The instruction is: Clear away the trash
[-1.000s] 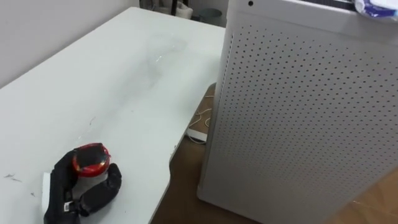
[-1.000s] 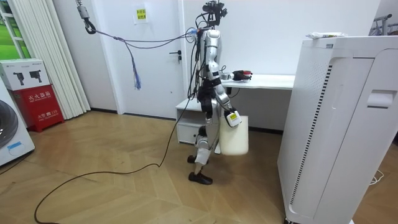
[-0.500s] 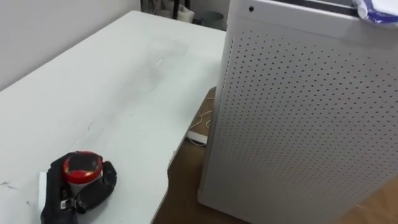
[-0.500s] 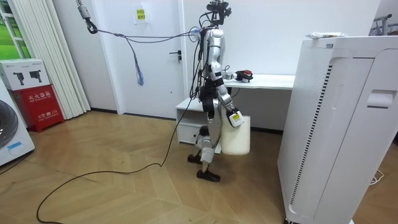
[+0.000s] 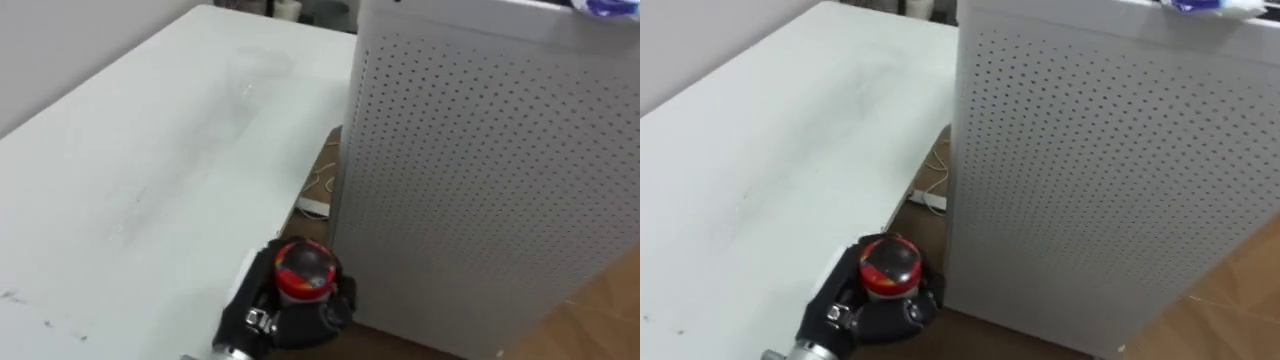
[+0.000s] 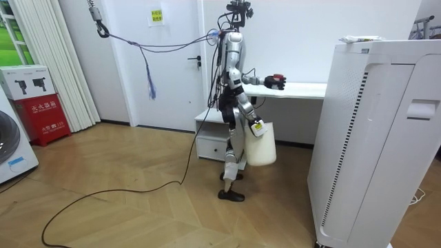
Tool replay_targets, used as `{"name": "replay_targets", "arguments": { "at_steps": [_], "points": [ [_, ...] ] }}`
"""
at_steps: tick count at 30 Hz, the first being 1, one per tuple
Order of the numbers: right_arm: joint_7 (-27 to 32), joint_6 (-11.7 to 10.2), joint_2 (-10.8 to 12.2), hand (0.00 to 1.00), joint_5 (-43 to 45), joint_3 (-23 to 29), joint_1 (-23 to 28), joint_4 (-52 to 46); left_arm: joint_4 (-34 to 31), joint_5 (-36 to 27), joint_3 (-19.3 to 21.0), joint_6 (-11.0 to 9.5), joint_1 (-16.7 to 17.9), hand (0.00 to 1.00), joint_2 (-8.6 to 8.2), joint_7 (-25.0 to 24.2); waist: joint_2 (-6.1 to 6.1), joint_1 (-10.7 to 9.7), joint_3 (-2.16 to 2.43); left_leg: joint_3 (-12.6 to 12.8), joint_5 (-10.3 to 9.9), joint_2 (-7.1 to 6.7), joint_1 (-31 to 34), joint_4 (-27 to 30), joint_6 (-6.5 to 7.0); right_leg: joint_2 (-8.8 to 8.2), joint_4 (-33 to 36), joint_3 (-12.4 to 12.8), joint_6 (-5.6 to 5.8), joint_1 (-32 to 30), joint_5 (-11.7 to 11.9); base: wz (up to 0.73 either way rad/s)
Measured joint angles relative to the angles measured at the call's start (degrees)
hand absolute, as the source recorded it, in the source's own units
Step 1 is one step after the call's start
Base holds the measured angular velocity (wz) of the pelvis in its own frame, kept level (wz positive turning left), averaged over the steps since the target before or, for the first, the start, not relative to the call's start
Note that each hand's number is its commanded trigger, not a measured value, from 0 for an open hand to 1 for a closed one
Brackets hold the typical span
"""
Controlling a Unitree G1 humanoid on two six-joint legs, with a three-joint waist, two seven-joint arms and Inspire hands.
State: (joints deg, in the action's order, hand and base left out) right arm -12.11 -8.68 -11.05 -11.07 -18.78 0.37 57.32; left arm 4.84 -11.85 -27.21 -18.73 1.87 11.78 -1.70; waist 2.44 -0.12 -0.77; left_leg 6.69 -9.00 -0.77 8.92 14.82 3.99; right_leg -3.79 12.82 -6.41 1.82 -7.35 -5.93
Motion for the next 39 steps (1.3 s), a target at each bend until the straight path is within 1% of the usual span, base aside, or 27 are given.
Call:
{"name": "replay_targets", "arguments": {
  "at_steps": [1, 2, 3, 4, 7, 8, 10, 12, 13, 15, 16, 17, 18, 19, 21, 23, 25, 28, 30, 34, 39],
  "points": [
    [-0.09, 0.0, -0.03, 1.0, -0.01, -0.07, -0.37, 0.43, -0.35, -0.12, -0.8, 0.05, -0.94, 1.0, -0.1, -2.07, -0.41, -0.1, 0.12, 0.77, -0.03, 0.11, -0.06, 0.02, 0.01, -0.03, 0.49, 0.26, -0.03, -0.53, -0.01, -0.27],
    [-0.09, 0.0, -0.05, 1.0, -0.01, -0.07, -0.48, 0.44, -0.48, -0.23, -1.07, 0.05, -1.43, 1.0, -0.2, -3.06, -0.6, -0.09, 0.02, 1.08, -0.02, 0.13, -0.14, 0.01, 0.01, -0.07, 0.87, 0.35, -0.08, -0.79, -0.05, -0.28],
    [-0.1, -0.01, -0.05, 1.0, -0.06, -0.07, -0.52, 0.44, -0.54, -0.53, -1.2, 0.05, -2.0, 1.0, -0.52, -4.98, -0.89, -0.14, 0.07, 1.54, -0.02, 0.14, -0.23, 0.13, 0.02, -0.12, 1.25, 0.53, -0.13, -1.16, -0.12, -0.24],
    [-0.14, -0.03, -0.04, 1.0, -0.04, -0.09, -0.64, 0.44, -0.74, -1.06, -1.21, 0.07, -2.39, 1.0, -0.67, -6.56, -1.1, -0.15, -0.01, 2.03, -0.02, 0.22, -0.24, 0.41, 0.02, -0.13, 1.74, 0.84, -0.18, -1.64, -0.24, -0.21],
    [-0.7, -0.02, -0.34, 1.0, -0.01, -0.09, -0.71, 0.42, -1.07, -1.67, -1.14, 0.32, -2.6, 1.0, -0.85, -8.65, -1.29, -1.0, 0.0, 2.28, -0.24, 0.27, 0.37, 1.0, 0.06, -0.14, 2.04, 1.02, -0.14, -2.56, -0.61, -0.07],
    [-0.8, -0.01, -0.38, 1.0, -0.01, -0.09, -0.86, 0.42, -1.79, -2.3, -1.17, 1.03, -2.6, 1.0, -0.85, -9.59, -1.3, -1.1, -0.01, 2.42, -0.28, 0.31, 0.78, 1.16, 0.06, -0.15, 2.22, 1.1, -0.14, -3.06, -0.66, -0.03],
    [-0.78, 0.0, -0.38, 1.0, -0.01, -0.06, -1.07, 0.43, -2.66, -3.28, -1.17, 1.45, -2.65, 1.0, -0.86, -11.52, -1.42, -1.24, 0.03, 2.44, -0.44, 0.4, 1.5, 1.66, 0.09, -0.14, 2.71, 1.02, -0.15, -3.65, -0.7, 0.0],
    [-0.69, 0.01, -0.42, 1.0, 0.0, -0.06, -1.5, 0.65, -3.25, -4.53, -1.17, 2.51, -2.86, 1.0, -0.9, -13.73, -1.83, -1.32, -0.06, 2.48, -1.04, 0.7, 2.03, 2.67, 0.11, -0.16, 3.09, 0.14, -0.24, -3.82, -0.77, 0.0],
    [-0.67, 0.03, -0.42, 1.0, -0.01, -0.07, -1.6, 0.7, -3.26, -4.67, -1.21, 2.66, -2.93, 1.0, -0.89, -14.1, -1.98, -1.31, -0.04, 2.49, -1.26, 0.81, 2.2, 2.97, 0.1, -0.14, 3.14, -0.12, -0.27, -3.89, -0.79, 0.0],
    [-0.66, 0.01, -0.35, 1.0, -0.15, -0.11, -2.96, 1.76, -3.23, -5.5, -1.63, 2.73, -2.96, 1.0, -0.98, -14.21, -2.52, -1.47, -0.26, 2.56, -1.77, 0.97, 2.69, 3.75, 0.06, -0.3, 4.18, -1.4, -0.39, -4.58, -1.03, -0.07],
    [-0.57, 0.03, -0.35, 1.0, -0.24, -0.11, -3.9, 2.38, -3.19, -5.52, -2.14, 2.73, -2.99, 1.0, -0.98, -14.23, -2.83, -1.4, -0.39, 2.82, -1.84, 1.01, 3.04, 3.98, 0.09, -0.44, 5.17, -1.69, -0.46, -5.04, -1.22, -0.07],
    [-0.48, 0.02, -0.35, 1.0, -0.3, -0.11, -4.26, 2.61, -2.99, -5.51, -2.44, 2.73, -3.0, 1.0, -0.97, -14.26, -2.92, -1.45, -0.41, 2.86, -1.86, 1.0, 3.35, 4.11, 0.1, -0.52, 5.64, -1.73, -0.46, -5.54, -1.29, -0.05],
    [-0.13, 0.03, -0.29, 1.0, -0.31, -0.11, -5.11, 2.79, -2.31, -5.57, -2.94, 2.74, -3.14, 1.0, -0.96, -14.3, -3.04, -1.63, -0.7, 2.95, -1.87, 0.96, 4.01, 4.48, 0.12, -0.75, 6.72, -1.73, -0.5, -6.59, -1.62, 0.0],
    [0.42, 0.03, -0.21, 1.0, -0.24, -0.1, -5.83, 2.83, -1.12, -5.43, -3.37, 2.78, -3.49, 1.0, -1.01, -14.29, -2.98, -1.71, -0.77, 3.19, -1.9, 0.92, 5.1, 5.09, 0.17, -1.05, 8.11, -1.67, -0.61, -8.01, -2.07, -0.03],
    [0.73, 0.03, -0.21, 1.0, 0.14, -0.03, -7.07, 3.08, 1.26, -5.33, -3.32, 2.82, -3.48, 1.0, -1.41, -14.19, -2.76, -1.49, -0.91, 3.99, -1.9, 1.02, 6.45, 5.53, 0.17, -1.24, 9.32, -1.34, -0.87, -9.98, -2.35, -0.15],
    [1.07, -0.01, -0.22, 1.0, 0.35, 0.16, -7.46, 2.9, 3.9, -4.27, -3.34, 2.91, -3.38, 1.0, -1.54, -14.1, -2.65, -1.51, -0.99, 4.25, -1.97, 1.19, 7.71, 5.99, 0.15, -1.24, 10.03, -1.27, -1.01, -11.46, -2.42, -0.12],
    [1.77, -0.01, -0.32, 1.0, 0.46, 0.3, -7.7, 2.69, 7.34, -0.57, -3.35, 2.94, -3.4, 1.0, -1.61, -13.89, -2.39, -1.33, -1.15, 4.31, -2.04, 1.29, 10.15, 7.19, 0.13, -1.33, 11.34, -1.14, -1.27, -14.0, -2.58, -0.02],
    [2.92, -0.02, -0.31, 1.0, 0.42, 0.26, -8.23, 2.68, 10.32, 3.52, -3.51, 3.31, -3.34, 1.0, -1.61, -12.85, -2.26, -0.96, -1.23, 4.55, -2.04, 1.43, 13.4, 8.78, 0.15, -1.21, 12.03, -0.58, -1.4, -17.41, -2.52, -0.06],
    [3.41, -0.05, -0.3, 1.0, 0.4, 0.27, -8.76, 2.66, 11.32, 5.09, -3.44, 3.31, -3.31, 1.0, -1.55, -12.07, -2.2, -0.86, -1.26, 4.98, -2.03, 1.45, 15.05, 9.17, 0.18, -1.17, 12.86, 0.13, -1.41, -19.48, -2.47, -0.12],
    [4.61, -0.66, 0.03, 1.0, -0.08, -0.08, -9.61, 2.33, 14.53, 5.91, -3.26, 3.29, -3.66, 1.0, -1.67, -10.0, -2.16, -0.65, -1.24, 6.61, -2.33, 2.0, 18.22, 10.79, 0.4, -1.01, 14.34, 1.18, -1.56, -23.34, -2.36, -0.16],
    [5.86, -0.72, 0.19, 1.0, -0.24, 0.07, -11.21, 1.55, 18.56, 7.24, -2.44, 3.24, -4.15, 1.0, -2.19, -8.13, -2.09, -0.81, -1.24, 7.1, -2.32, 2.11, 20.7, 11.41, 0.42, -1.06, 15.32, 1.7, -1.65, -26.22, -2.32, -0.05]
  ]
}}
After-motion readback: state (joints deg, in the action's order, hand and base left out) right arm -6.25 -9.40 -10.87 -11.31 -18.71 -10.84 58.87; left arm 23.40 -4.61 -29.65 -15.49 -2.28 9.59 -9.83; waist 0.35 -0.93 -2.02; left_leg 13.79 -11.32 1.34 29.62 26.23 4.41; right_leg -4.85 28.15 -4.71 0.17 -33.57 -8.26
